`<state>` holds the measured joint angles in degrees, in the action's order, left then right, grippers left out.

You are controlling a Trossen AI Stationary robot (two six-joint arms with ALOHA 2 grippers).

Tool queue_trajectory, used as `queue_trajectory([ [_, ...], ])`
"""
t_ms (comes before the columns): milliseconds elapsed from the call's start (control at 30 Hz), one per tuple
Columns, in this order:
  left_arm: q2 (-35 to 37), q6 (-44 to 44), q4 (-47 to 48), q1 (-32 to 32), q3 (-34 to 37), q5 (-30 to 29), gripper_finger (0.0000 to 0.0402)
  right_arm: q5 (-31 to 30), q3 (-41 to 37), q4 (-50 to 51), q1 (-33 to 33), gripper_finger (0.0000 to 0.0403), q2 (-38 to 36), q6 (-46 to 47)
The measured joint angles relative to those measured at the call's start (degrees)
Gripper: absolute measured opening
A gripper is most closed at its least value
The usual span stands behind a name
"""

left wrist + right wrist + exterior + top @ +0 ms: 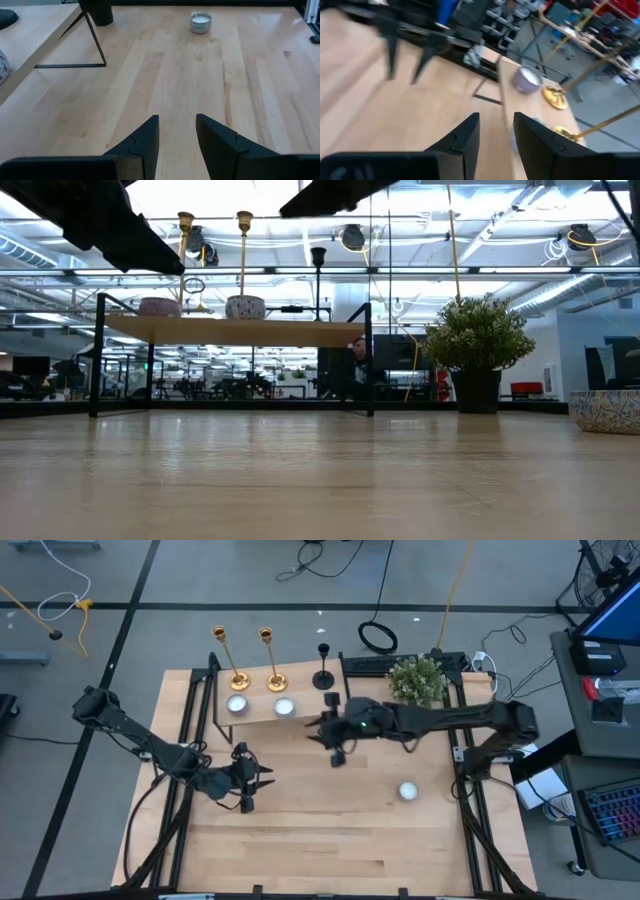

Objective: Pick & Place candle stick holders
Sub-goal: Put the yellow and blue scented candle on the shelf

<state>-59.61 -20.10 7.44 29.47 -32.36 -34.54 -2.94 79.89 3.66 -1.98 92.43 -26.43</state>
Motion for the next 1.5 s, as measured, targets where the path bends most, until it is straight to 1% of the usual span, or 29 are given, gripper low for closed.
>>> queue_trajectory([
  [167, 0.00, -0.17, -0.04, 0.85, 0.00, 0.01, 0.0136, -0.07, -5.93, 4.00, 3.19, 0.0143, -7.06, 4.01],
  [333, 0.00, -0.16, -0.19, 1.05, 0.00, 0.00, 0.0136, -0.19, -15.72, 4.53, 5.49, 0.0176, -14.70, 11.86],
  [433, 0.00, -0.14, -0.30, 1.05, 0.00, -0.13, 0.0136, -0.19, -22.39, 4.55, 6.61, 0.0187, -19.62, 18.12],
  [667, 0.00, 0.06, -0.49, 1.05, 0.00, -1.04, 0.0136, 0.06, -36.71, 5.45, 9.75, 0.0182, -31.30, 31.61],
  [800, 0.00, 0.07, -0.51, 1.03, 0.00, -1.75, 0.0136, 0.20, -40.94, 11.17, 12.53, 0.0179, -35.92, 39.57],
  [967, 0.00, 0.09, -0.77, 1.03, 0.00, -1.82, 0.0136, 0.09, -42.35, 22.22, 15.71, 0.0178, -37.58, 50.96],
  [1167, 0.00, 0.48, -1.33, 1.01, 0.00, -2.06, 0.0136, -0.17, -44.33, 34.72, 17.93, 0.0177, -36.43, 62.74],
  [1333, 0.00, 0.46, -1.33, 0.99, 0.00, -2.06, 0.0136, 0.11, -49.95, 33.48, 18.85, 0.0169, -35.62, 67.67],
  [1500, 0.00, 0.46, -1.33, 0.99, 0.00, -2.06, 0.0136, 0.00, -52.60, 32.85, 19.15, 0.0154, -35.79, 69.37],
])
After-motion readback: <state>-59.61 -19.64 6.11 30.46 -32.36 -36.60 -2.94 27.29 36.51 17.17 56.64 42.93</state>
